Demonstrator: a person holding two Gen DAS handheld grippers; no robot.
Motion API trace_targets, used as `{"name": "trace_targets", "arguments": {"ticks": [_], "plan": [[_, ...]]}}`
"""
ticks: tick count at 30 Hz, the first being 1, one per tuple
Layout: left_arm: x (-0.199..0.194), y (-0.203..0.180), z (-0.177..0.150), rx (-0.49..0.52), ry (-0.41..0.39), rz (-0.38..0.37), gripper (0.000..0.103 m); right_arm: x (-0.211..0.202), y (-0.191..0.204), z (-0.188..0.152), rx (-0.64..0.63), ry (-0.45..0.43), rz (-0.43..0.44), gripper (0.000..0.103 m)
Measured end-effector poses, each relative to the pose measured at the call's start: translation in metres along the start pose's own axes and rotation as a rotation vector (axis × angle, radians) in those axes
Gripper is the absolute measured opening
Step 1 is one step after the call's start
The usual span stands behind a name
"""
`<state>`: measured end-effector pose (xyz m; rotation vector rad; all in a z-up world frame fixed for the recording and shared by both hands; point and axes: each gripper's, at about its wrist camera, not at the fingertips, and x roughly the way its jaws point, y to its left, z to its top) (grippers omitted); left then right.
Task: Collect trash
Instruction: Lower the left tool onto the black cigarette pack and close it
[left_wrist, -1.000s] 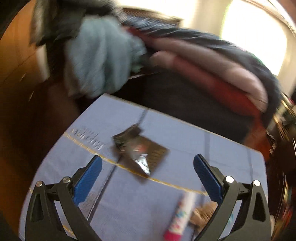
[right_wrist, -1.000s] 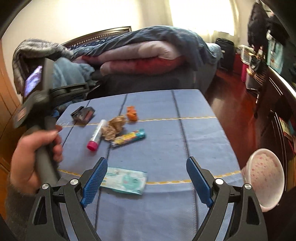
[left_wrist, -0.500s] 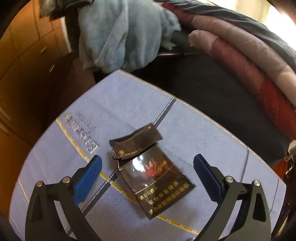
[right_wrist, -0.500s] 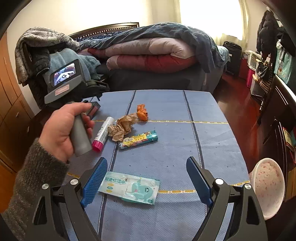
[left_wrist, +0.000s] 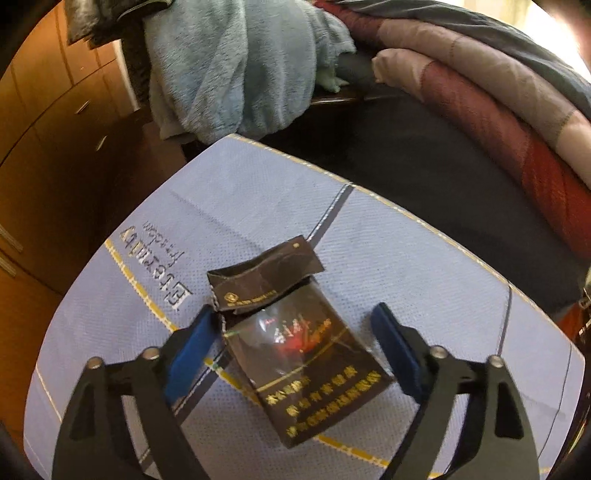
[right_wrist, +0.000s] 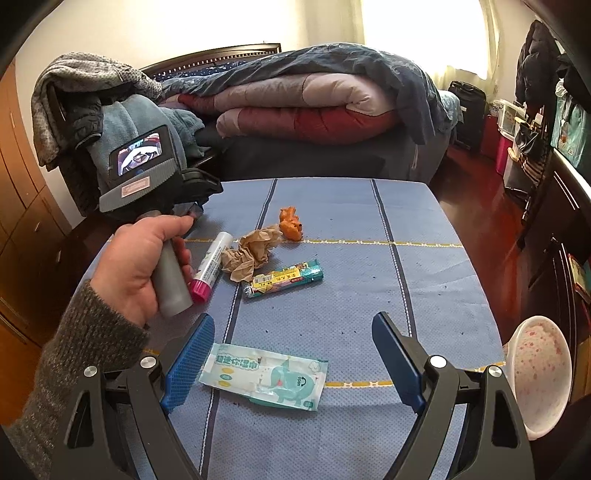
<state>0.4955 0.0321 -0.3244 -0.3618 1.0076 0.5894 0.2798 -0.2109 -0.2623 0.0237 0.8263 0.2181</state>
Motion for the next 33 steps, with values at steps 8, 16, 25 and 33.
{"name": "trace_targets", "arguments": {"ticks": [8, 16, 25, 33], "plan": [[-0.006, 0.018, 0.003, 0.061, -0.001, -0.13, 0.054, 0.018, 0.014, -0.003, -0.017, 0.048, 0.038, 0.087], [-0.022, 0.044, -0.004, 0.11, -0.022, -0.216, 0.053, 0.03, 0.027, -0.026, -0.049, 0.114, 0.035, 0.09], [-0.067, 0.064, -0.015, 0.17, -0.116, -0.276, 0.053, 0.047, 0.033, -0.038, -0.046, 0.131, -0.031, 0.099], [-0.095, 0.073, -0.023, 0.202, -0.153, -0.326, 0.053, 0.048, 0.031, -0.041, -0.045, 0.12, -0.029, 0.095]]}}
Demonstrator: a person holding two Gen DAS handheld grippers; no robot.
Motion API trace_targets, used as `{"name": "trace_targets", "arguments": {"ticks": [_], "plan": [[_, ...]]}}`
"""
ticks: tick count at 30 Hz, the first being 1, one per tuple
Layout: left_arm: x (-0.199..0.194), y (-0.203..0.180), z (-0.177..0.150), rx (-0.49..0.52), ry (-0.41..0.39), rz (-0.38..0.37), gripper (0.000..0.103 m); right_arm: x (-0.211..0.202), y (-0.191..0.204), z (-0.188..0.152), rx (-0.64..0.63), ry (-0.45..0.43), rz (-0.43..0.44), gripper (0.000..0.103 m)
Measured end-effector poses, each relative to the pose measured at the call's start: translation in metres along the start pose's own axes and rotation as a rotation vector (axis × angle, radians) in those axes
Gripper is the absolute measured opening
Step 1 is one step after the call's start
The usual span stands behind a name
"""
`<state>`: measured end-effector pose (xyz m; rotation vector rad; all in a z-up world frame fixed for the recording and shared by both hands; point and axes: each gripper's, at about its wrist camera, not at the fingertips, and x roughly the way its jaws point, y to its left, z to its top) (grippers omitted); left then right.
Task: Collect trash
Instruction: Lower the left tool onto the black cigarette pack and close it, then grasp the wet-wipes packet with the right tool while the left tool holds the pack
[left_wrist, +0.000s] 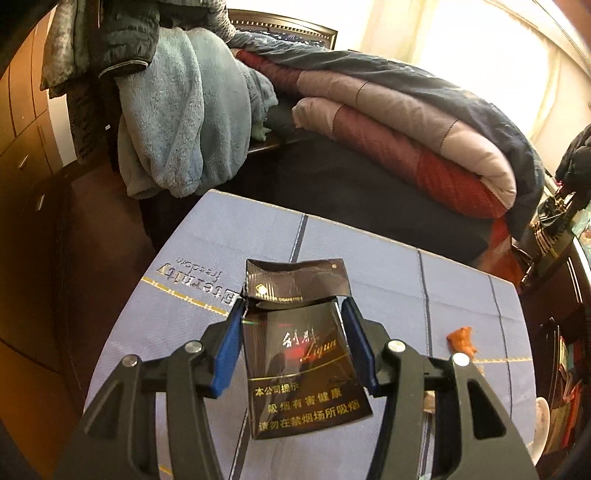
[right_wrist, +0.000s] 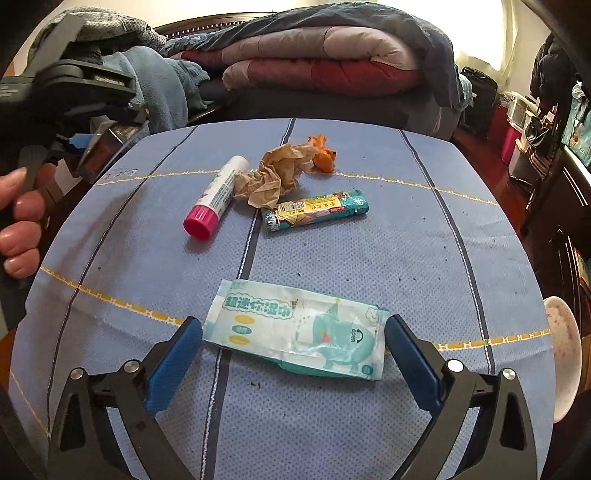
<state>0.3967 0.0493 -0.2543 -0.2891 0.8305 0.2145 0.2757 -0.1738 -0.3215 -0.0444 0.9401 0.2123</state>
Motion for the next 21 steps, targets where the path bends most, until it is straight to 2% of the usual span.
{"name": "trace_targets", "arguments": {"ticks": [2, 7, 9, 10, 11, 12, 15, 16, 17, 18, 19, 21], "plan": [[-0.005, -0.001, -0.001, 0.005, -0.003, -0.011, 0.053, -0.003, -0.004, -0.001, 0.012, -0.003, 0.015, 0.09], [-0.013, -0.004, -0.004, 0.015, -0.013, -0.029, 0.053, -0.012, -0.017, -0.001, 0.053, 0.003, 0.084, 0.09], [-0.017, -0.006, -0.005, 0.021, -0.016, -0.038, 0.053, -0.018, -0.019, -0.002, 0.058, -0.016, 0.103, 0.084], [-0.019, -0.007, -0.006, 0.025, -0.019, -0.04, 0.053, -0.021, -0.019, -0.001, 0.056, -0.022, 0.107, 0.043], [-0.021, -0.009, -0.007, 0.03, -0.022, -0.043, 0.053, -0.023, -0.02, 0.0, 0.056, -0.017, 0.118, 0.021], [-0.023, -0.01, -0.007, 0.035, -0.023, -0.049, 0.053, -0.022, -0.022, 0.0, 0.061, 0.002, 0.133, 0.014], [-0.028, -0.015, -0.009, 0.047, -0.03, -0.057, 0.053, -0.021, -0.029, 0.0, 0.087, 0.018, 0.167, 0.014], [-0.029, -0.015, -0.01, 0.05, -0.029, -0.061, 0.053, -0.021, -0.028, 0.0, 0.08, 0.018, 0.16, 0.023], [-0.03, -0.015, -0.01, 0.053, -0.029, -0.063, 0.053, -0.023, -0.026, -0.001, 0.057, 0.013, 0.132, 0.033], [-0.031, -0.016, -0.011, 0.057, -0.029, -0.061, 0.053, -0.024, -0.023, -0.001, 0.044, 0.004, 0.109, 0.07], [-0.031, -0.016, -0.012, 0.059, -0.029, -0.061, 0.053, -0.028, -0.02, -0.001, 0.019, -0.022, 0.078, 0.089], [-0.031, -0.014, -0.013, 0.057, -0.024, -0.068, 0.053, -0.035, -0.013, -0.002, -0.047, -0.07, 0.049, 0.089]]}}
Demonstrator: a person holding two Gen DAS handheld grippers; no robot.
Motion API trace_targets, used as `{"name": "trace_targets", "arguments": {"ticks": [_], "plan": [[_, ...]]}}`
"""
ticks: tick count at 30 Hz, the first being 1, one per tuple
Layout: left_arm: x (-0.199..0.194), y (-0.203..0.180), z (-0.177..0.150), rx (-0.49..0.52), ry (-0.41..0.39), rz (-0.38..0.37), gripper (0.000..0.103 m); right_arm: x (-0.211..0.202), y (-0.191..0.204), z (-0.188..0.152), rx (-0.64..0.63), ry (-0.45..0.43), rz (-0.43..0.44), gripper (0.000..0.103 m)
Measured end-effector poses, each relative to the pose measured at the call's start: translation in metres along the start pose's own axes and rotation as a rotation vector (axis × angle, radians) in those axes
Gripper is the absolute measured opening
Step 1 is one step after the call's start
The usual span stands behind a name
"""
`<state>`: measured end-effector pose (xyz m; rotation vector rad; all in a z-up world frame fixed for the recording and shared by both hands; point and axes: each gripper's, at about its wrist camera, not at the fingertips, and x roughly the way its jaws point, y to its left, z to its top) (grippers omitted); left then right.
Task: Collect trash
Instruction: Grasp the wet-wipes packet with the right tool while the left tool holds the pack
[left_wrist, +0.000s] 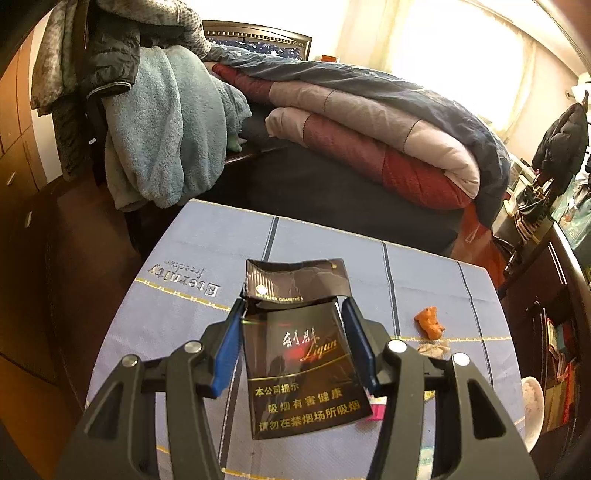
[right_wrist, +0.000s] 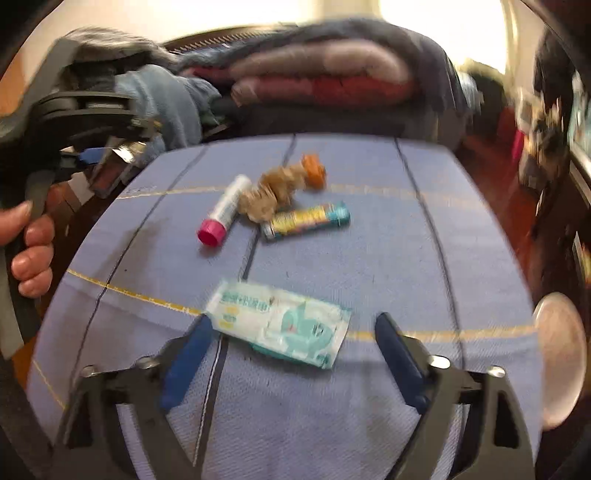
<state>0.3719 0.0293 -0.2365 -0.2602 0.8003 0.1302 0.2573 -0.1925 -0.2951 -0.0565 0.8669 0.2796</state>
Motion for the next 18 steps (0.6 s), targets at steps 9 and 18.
{"name": "trace_targets", "arguments": {"ticks": [9, 18], "plan": [[-0.005, 0.005, 0.0, -0.008, -0.007, -0.007, 0.053, 0.034, 0.013, 0.008, -0.348, 0.06, 0.03, 0.091], [-0.009, 0.001, -0.001, 0.006, -0.012, -0.012, 0.053, 0.038, -0.005, 0.016, -0.264, 0.108, 0.199, 0.044]]}}
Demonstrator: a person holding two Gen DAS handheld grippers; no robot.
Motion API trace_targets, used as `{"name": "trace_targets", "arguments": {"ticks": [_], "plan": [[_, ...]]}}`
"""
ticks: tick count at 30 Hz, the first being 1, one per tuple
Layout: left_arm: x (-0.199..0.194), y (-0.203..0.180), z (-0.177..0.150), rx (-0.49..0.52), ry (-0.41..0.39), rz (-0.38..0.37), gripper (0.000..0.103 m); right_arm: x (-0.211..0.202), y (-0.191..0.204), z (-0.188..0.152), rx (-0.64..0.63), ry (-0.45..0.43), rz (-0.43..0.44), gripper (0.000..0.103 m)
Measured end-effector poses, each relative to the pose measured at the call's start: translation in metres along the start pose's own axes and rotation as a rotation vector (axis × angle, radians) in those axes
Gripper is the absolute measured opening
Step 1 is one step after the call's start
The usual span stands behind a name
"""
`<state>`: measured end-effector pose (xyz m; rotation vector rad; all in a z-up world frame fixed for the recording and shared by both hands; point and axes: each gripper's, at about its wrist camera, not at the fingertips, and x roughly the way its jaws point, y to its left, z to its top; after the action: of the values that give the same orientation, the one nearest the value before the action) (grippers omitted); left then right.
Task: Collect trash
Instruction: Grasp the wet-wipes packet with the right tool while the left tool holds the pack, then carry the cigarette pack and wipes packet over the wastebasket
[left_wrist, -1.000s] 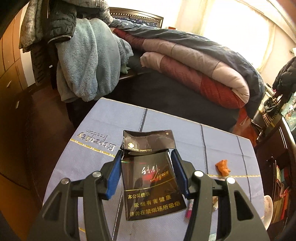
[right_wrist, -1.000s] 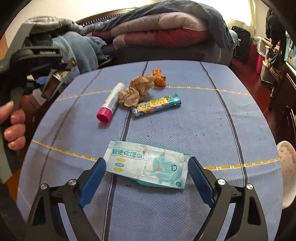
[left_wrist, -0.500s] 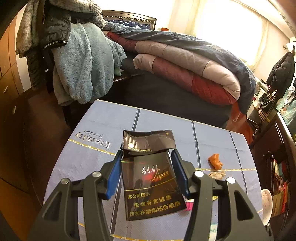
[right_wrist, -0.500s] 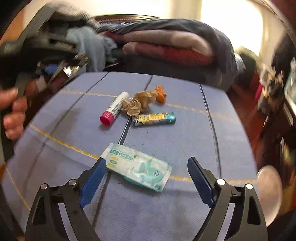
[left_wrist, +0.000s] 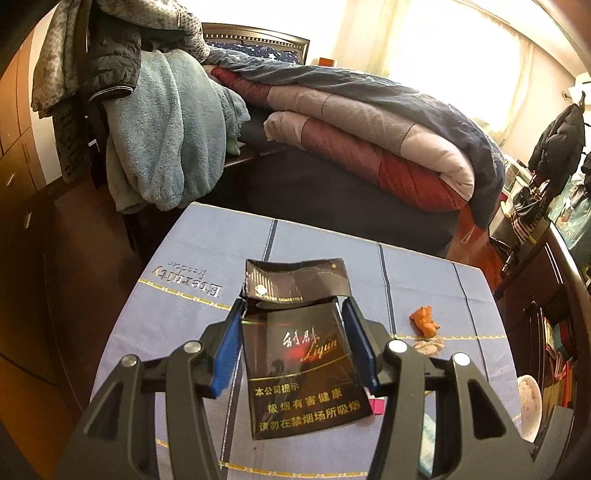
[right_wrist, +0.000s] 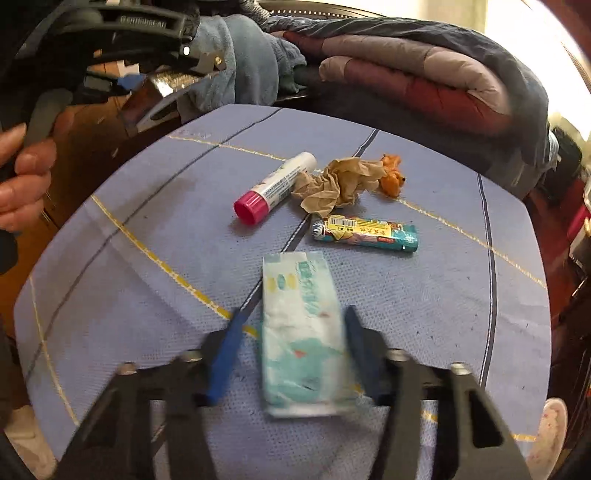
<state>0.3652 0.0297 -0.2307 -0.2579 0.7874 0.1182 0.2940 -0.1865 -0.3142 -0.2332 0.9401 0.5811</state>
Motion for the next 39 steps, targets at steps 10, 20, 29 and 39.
{"name": "trace_targets", "arguments": {"ticks": [10, 20, 29, 39], "plan": [[-0.017, -0.013, -0.007, 0.032, -0.012, -0.016, 0.053, -0.032, -0.003, -0.021, 0.205, -0.038, 0.032, 0.044], [-0.047, -0.049, -0.022, 0.114, -0.037, -0.055, 0.053, -0.068, -0.018, -0.043, 0.365, -0.061, -0.014, 0.044], [-0.069, -0.109, -0.043, 0.223, -0.047, -0.149, 0.054, -0.098, -0.046, -0.068, 0.46, -0.11, -0.056, 0.045], [-0.084, -0.186, -0.07, 0.332, -0.024, -0.305, 0.054, -0.137, -0.086, -0.109, 0.562, -0.167, -0.124, 0.045]]}}
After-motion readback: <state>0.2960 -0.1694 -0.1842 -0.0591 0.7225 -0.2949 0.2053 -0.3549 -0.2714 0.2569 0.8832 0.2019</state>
